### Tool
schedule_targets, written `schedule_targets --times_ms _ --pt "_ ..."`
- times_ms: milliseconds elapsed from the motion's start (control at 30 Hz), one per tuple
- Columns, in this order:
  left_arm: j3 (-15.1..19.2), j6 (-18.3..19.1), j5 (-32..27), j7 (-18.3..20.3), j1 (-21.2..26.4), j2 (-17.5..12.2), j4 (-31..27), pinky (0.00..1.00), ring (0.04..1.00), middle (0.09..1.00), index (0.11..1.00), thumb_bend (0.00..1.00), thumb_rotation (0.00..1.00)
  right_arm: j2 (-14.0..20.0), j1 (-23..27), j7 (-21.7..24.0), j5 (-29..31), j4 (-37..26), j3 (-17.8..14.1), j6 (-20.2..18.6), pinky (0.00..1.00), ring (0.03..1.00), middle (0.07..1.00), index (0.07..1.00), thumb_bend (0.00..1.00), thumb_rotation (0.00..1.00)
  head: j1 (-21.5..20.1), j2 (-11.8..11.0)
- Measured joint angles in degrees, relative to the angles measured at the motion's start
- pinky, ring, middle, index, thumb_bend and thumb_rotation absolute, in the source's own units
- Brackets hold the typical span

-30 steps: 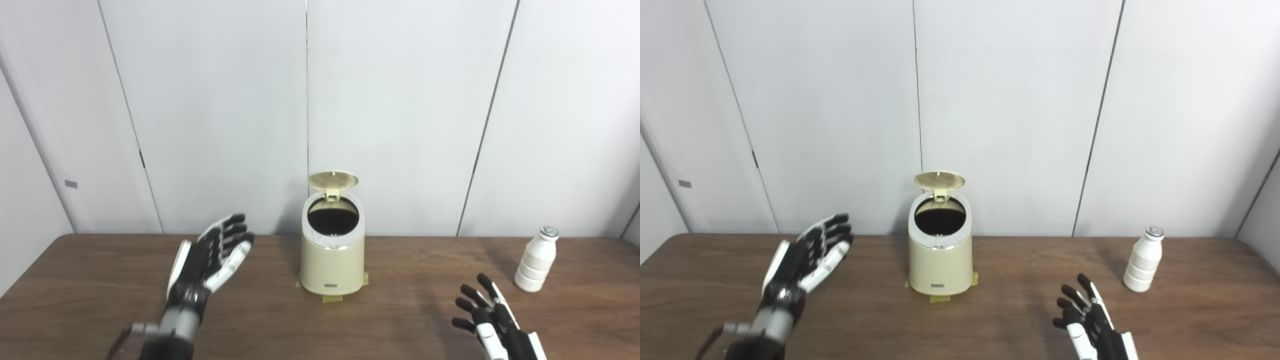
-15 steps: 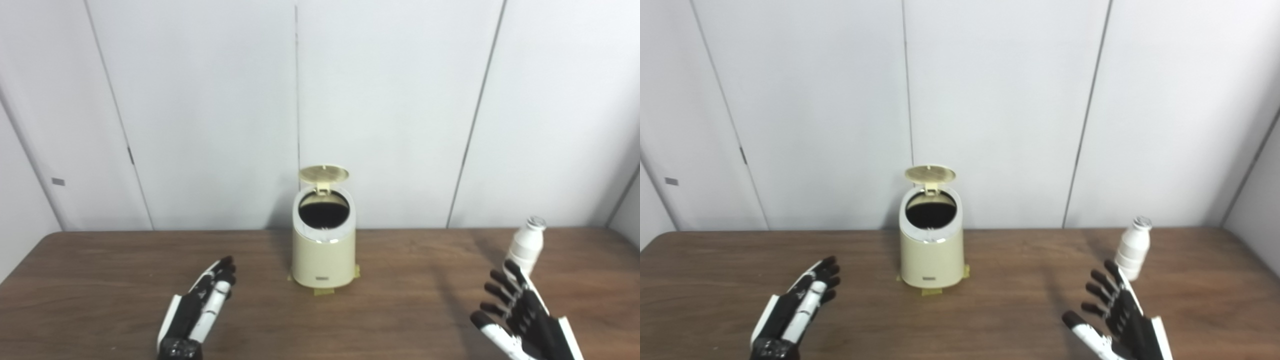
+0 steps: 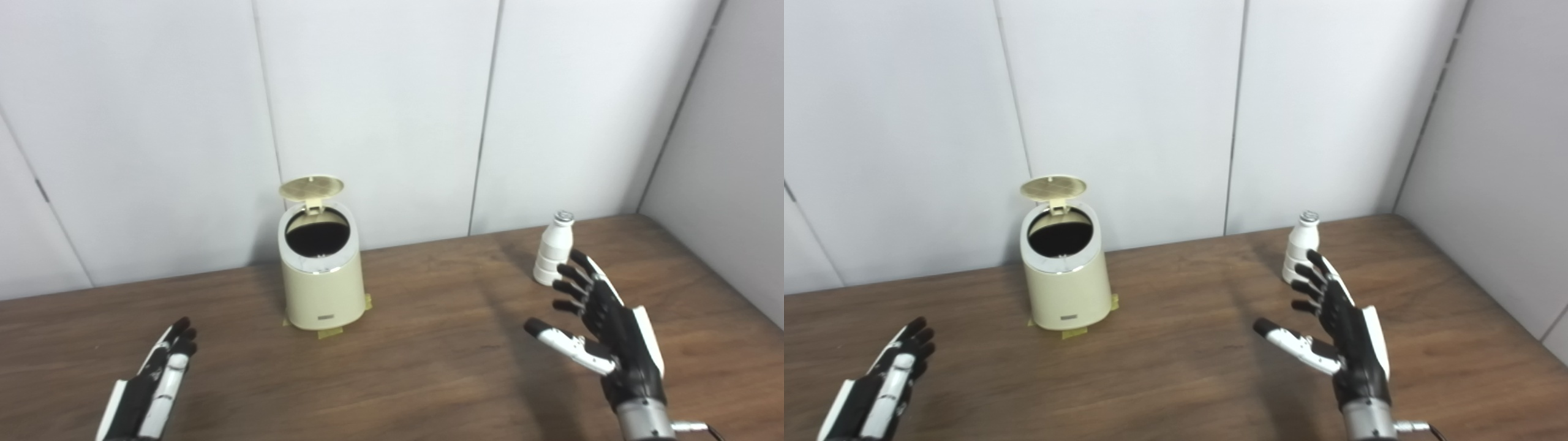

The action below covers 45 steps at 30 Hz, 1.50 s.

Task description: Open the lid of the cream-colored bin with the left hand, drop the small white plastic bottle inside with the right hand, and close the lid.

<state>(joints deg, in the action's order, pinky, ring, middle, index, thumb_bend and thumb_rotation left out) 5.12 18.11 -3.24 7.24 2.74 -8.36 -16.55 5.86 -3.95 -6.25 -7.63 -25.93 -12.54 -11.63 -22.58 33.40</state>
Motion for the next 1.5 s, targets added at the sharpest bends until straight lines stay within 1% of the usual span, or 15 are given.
schedule_targets --times_ms 133,200,233,333,433,500,633,733,800,933,1067,1133,1267,1333,1500 --pt "0.82 -0.85 -1.66 0.40 0.00 -0.74 0.86 1.00 0.963 0.971 0.992 0.55 0.77 0.69 0.30 -0.17 -1.55 -1.44 -1.05 -2.45 0.68 0.816 0.861 0.899 0.78 0.26 -1.41 0.26" --pt "1.00 -0.79 -2.34 0.45 0.00 -1.02 1.08 1.00 0.969 0.975 0.998 0.53 0.77 1.09 0.54 -0.46 -2.76 -1.67 -1.77 -3.82 0.65 0.798 0.851 0.893 0.79 0.26 -2.46 0.70" --pt "1.04 -0.58 -2.83 0.47 0.00 -1.18 1.05 1.00 0.969 0.974 0.997 0.52 0.77 1.30 0.74 -0.64 -3.46 -1.68 -2.08 -4.50 0.68 0.805 0.853 0.893 0.78 0.24 -2.99 1.05" --pt "1.07 1.53 -2.97 0.38 -0.03 -1.68 0.21 1.00 0.963 0.966 0.990 0.50 0.77 2.00 1.85 -0.82 -5.61 -1.67 -2.90 -6.18 0.74 0.817 0.849 0.885 0.79 0.20 -3.34 1.40" --pt "1.13 2.62 -3.03 0.34 0.08 -2.05 -1.34 1.00 0.968 0.967 0.993 0.50 0.77 3.35 3.74 -1.60 -6.94 -1.44 -4.01 -6.95 0.69 0.801 0.844 0.880 0.80 0.19 -3.52 1.41" --pt "1.25 3.24 -3.25 0.38 0.08 -2.44 -1.94 1.00 0.974 0.971 0.998 0.49 0.77 4.34 5.31 -2.23 -8.16 -0.86 -4.46 -7.77 0.68 0.795 0.846 0.881 0.81 0.20 -3.78 1.49" --pt "1.57 4.17 -3.58 0.23 0.08 -3.21 -2.37 0.98 0.941 0.938 0.978 0.44 0.74 5.94 7.02 -2.21 -9.49 -0.49 -4.74 -10.82 0.72 0.824 0.882 0.910 0.82 0.22 -4.05 1.76" --pt "1.69 4.26 -3.43 0.06 0.09 -3.31 -2.82 0.95 0.919 0.924 0.963 0.45 0.75 7.07 7.50 -1.46 -10.68 -0.31 -4.42 -13.33 0.80 0.839 0.885 0.913 0.85 0.26 -3.87 2.19" --pt "1.68 4.65 -3.44 0.12 0.09 -3.56 -3.34 0.94 0.920 0.923 0.963 0.44 0.75 8.29 8.19 -0.64 -12.49 0.18 -4.41 -14.76 0.83 0.853 0.893 0.913 0.84 0.24 -3.87 2.37" --pt "1.71 5.34 -3.55 0.27 0.57 -4.25 -4.36 0.93 0.916 0.924 0.961 0.44 0.74 9.74 10.31 2.09 -15.76 2.19 -5.75 -15.34 0.76 0.846 0.903 0.918 0.81 0.22 -4.13 2.81" --pt "1.68 5.70 -3.44 0.20 0.82 -4.61 -4.46 0.91 0.905 0.913 0.958 0.45 0.73 9.74 12.42 4.59 -17.80 5.39 -6.50 -15.34 0.70 0.848 0.910 0.922 0.85 0.17 -4.22 3.08" --pt "1.67 6.17 -3.42 0.18 0.82 -4.72 -4.71 0.91 0.907 0.913 0.962 0.45 0.73 9.87 13.46 5.31 -18.29 7.56 -6.71 -15.35 0.72 0.858 0.916 0.930 0.86 0.14 -4.05 3.25" --pt "1.76 7.90 -3.65 0.15 0.83 -4.78 -6.31 0.90 0.894 0.915 0.954 0.43 0.70 12.30 15.77 7.43 -18.66 12.02 -6.60 -15.35 0.74 0.880 0.935 0.936 0.89 0.16 -3.35 3.43" --pt "1.87 8.18 -3.88 0.16 0.92 -4.78 -6.57 0.89 0.890 0.912 0.948 0.42 0.69 13.40 16.82 7.97 -18.61 13.59 -6.56 -15.35 0.75 0.893 0.947 0.941 0.90 0.15 -3.17 3.52" --pt "1.94 8.84 -4.78 0.03 0.93 -4.89 -6.93 0.91 0.900 0.915 0.960 0.43 0.68 14.64 19.33 9.20 -19.12 19.34 -5.99 -15.35 0.78 0.912 0.953 0.935 0.89 0.15 -2.90 3.87"
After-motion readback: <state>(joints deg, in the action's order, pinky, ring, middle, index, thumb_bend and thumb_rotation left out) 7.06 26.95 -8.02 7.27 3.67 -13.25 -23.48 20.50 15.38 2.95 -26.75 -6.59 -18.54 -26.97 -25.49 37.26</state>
